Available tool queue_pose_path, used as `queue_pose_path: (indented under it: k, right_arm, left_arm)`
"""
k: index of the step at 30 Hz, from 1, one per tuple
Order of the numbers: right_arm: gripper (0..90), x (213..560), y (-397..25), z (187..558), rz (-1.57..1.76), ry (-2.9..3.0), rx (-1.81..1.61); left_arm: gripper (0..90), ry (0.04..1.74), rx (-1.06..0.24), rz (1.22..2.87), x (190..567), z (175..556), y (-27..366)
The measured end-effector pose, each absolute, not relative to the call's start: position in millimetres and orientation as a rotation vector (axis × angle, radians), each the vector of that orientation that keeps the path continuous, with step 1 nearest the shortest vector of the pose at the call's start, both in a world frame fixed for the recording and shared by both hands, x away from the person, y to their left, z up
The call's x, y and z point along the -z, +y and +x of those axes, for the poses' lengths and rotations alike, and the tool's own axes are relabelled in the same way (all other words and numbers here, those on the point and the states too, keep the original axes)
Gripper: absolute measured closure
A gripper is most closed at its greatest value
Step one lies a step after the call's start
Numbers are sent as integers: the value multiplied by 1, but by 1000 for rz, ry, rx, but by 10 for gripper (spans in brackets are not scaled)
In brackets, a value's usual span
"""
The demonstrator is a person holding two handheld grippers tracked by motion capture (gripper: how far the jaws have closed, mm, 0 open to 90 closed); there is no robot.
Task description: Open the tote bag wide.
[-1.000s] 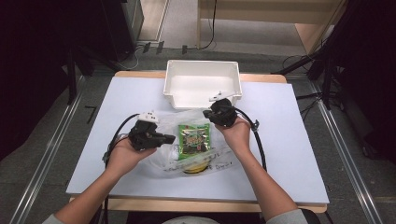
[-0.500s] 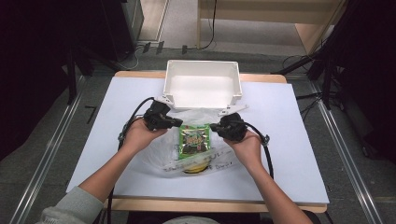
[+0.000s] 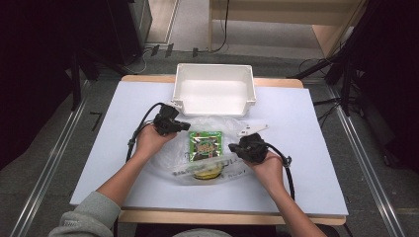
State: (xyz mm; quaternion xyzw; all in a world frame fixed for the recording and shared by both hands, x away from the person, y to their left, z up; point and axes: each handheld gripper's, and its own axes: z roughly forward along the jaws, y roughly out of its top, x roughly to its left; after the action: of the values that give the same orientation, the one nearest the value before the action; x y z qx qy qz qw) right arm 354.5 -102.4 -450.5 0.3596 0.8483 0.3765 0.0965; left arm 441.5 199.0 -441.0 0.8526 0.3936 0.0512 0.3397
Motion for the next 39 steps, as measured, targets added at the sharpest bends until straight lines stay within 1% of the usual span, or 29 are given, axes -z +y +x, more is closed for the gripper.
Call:
queue_pose_path:
  k: [12,21,33,39]
  right_arm:
    - [900,472,-106,322,1085,2584,-1093]
    - [900,475,-101,296,1024,2601,-1137]
    - [900,476,-88,267,936,2646,-1170]
    - [900,475,-83,255,900,2677,-1176]
  left_arm:
    - [900,1034,-133,2207,447,439,201]
    - [900,1044,-138,2194,452,444,202]
    - [900,1055,-203,2241,455,451,192]
    - [900,1101,-276,2237,456,458,195]
